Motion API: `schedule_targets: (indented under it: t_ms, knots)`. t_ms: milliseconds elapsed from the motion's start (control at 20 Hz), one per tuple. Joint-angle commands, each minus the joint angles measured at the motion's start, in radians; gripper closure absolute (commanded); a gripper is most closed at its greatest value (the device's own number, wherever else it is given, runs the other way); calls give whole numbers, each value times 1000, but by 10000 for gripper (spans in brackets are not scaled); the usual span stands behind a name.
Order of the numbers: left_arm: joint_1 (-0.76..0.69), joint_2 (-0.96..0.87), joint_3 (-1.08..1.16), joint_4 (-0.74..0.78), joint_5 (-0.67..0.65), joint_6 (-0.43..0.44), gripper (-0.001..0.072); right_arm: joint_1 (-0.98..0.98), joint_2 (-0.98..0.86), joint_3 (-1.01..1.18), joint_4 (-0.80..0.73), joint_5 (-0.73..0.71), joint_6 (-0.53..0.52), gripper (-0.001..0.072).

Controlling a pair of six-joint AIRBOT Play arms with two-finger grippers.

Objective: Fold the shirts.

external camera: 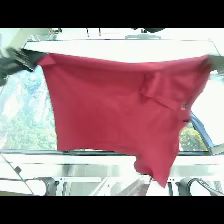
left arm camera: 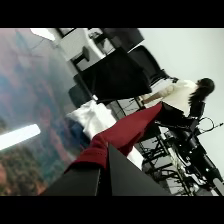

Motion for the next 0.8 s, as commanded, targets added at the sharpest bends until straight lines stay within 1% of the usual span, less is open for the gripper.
schedule_targets:
  t_ms: [0,50,150,250,300,350,450,550,650,750]
  knots:
    - [-40,-261,104,118,59,27,681,130,-374,5,126,-74,-142,697]
    - [-41,-326,147,121,59,26,682,142,-467,29,175,-74,-167,697]
    - [-42,-438,236,121,69,23,682,151,-629,114,196,-48,-162,697]
    - [-42,-527,333,121,93,23,682,152,-746,219,196,3,-127,697]
    - [-42,-563,382,122,95,17,681,152,-775,258,195,8,-111,697]
    - [-42,-594,431,124,93,14,681,152,-790,288,194,7,-107,697]
    - [-39,-649,534,124,92,-29,681,145,-791,328,179,0,-106,697]
    - [-38,-679,610,145,81,-51,681,134,-786,349,122,6,-71,697]
    - [-37,-673,614,232,83,-56,681,122,-781,349,42,26,-41,697]
    - [-37,-666,583,307,92,-56,681,107,-781,349,-56,36,17,697]
